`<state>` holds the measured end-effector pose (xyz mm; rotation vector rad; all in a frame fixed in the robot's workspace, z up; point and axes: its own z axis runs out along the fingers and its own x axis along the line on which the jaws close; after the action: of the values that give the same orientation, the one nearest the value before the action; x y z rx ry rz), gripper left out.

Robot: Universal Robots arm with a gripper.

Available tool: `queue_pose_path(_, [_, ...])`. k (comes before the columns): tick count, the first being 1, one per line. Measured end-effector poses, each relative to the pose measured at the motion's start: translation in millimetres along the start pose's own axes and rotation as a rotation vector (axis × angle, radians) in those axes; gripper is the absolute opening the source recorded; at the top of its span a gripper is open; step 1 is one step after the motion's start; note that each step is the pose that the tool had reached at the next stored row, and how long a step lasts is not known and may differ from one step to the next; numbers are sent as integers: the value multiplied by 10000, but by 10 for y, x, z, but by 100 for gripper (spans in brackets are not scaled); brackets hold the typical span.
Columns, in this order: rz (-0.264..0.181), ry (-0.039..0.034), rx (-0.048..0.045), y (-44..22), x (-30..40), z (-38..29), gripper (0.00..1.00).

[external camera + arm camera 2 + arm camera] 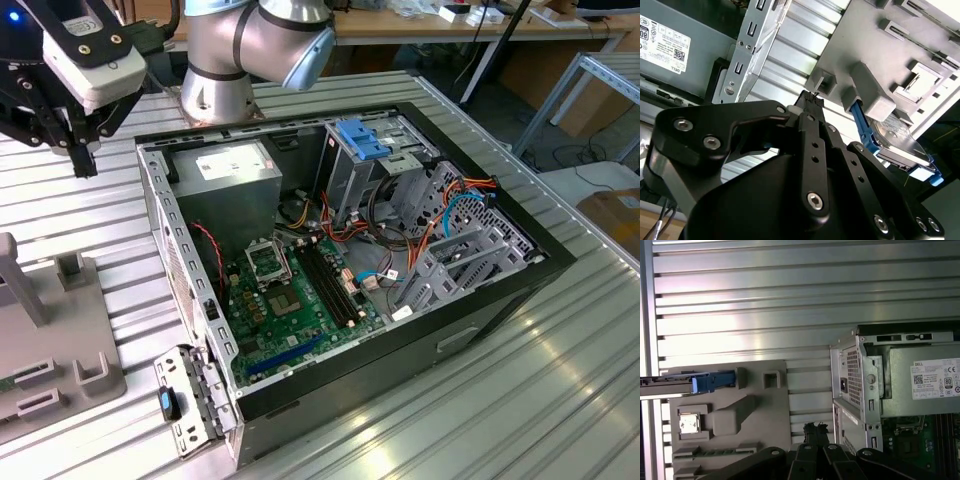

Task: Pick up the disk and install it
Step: 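Reach for the disk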

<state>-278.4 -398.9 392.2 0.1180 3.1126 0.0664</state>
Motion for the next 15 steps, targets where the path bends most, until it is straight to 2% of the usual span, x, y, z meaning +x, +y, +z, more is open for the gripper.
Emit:
queue_pose_path(6, [0,-1,0,-4,52,-1,11])
queue_pose_path(10, [0,-1,-1,-9,116,-3,11])
queue_pose_path(15, [-1,-1,0,-21,269,-7,11])
